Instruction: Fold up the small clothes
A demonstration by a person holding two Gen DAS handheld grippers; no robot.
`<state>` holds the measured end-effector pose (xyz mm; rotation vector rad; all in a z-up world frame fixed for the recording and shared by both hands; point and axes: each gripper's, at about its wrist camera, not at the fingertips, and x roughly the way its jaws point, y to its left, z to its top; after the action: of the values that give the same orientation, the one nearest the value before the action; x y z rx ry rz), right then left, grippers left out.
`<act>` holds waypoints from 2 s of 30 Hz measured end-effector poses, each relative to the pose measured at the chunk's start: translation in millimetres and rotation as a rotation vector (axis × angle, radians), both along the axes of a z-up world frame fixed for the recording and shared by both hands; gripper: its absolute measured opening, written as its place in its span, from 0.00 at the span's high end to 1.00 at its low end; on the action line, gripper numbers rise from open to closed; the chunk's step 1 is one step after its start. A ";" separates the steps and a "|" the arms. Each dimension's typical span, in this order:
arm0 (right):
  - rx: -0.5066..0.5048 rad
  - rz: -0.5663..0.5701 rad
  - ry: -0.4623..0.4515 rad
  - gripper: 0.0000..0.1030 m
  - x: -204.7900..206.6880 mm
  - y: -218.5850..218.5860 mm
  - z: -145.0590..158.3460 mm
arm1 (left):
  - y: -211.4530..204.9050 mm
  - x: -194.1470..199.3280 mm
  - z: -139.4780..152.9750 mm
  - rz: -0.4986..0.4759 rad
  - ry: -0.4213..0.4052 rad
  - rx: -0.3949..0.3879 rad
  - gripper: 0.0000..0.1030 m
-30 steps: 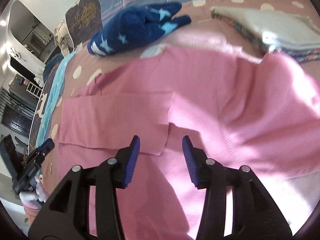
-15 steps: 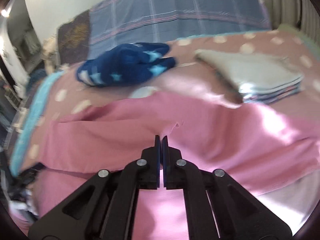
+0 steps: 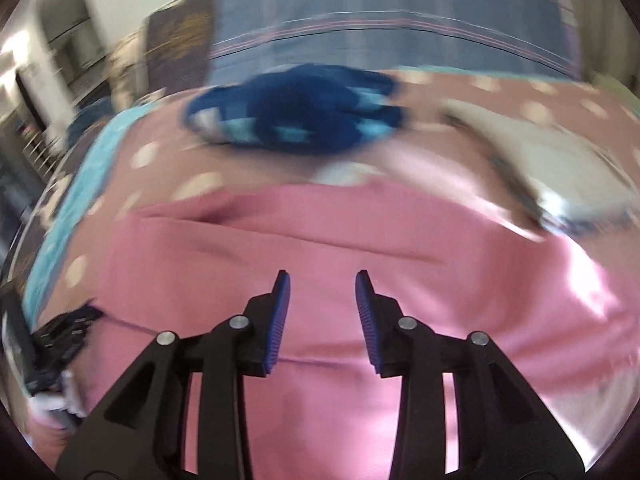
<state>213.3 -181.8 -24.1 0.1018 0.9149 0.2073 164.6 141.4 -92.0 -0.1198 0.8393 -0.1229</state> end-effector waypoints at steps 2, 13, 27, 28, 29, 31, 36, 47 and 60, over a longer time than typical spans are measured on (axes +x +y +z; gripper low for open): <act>0.017 0.100 0.021 0.58 12.1 34.9 4.8 | 6.7 1.4 -2.9 -0.003 0.008 -0.053 0.73; 0.067 0.446 0.286 0.43 129.4 234.0 -15.8 | 10.3 1.0 -6.4 -0.008 0.002 -0.101 0.73; -0.099 0.781 0.337 0.45 126.2 273.6 -19.1 | 16.9 0.4 -8.1 -0.013 0.001 -0.156 0.73; -0.106 0.730 0.345 0.45 133.9 268.9 -21.7 | 16.8 0.3 -8.1 -0.013 0.001 -0.156 0.73; -0.114 0.686 0.360 0.45 141.1 265.0 -25.4 | 17.2 0.4 -8.2 -0.013 0.001 -0.156 0.73; -0.129 0.652 0.400 0.45 148.8 259.8 -38.2 | 17.0 0.3 -8.0 -0.013 0.001 -0.155 0.73; -0.062 0.715 0.401 0.54 143.5 276.1 -50.0 | 16.6 0.1 -7.7 -0.014 0.002 -0.147 0.73; -0.054 0.491 0.136 0.96 138.0 258.6 -36.5 | 19.1 1.2 -8.5 -0.013 0.003 -0.167 0.72; -0.099 0.510 0.194 0.72 124.0 276.4 -39.5 | 16.5 0.3 -7.2 -0.013 0.004 -0.149 0.72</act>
<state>337.3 94.6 -63.6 -0.2105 1.1320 0.6329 164.9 157.9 -99.2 -0.2550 0.8349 -0.1973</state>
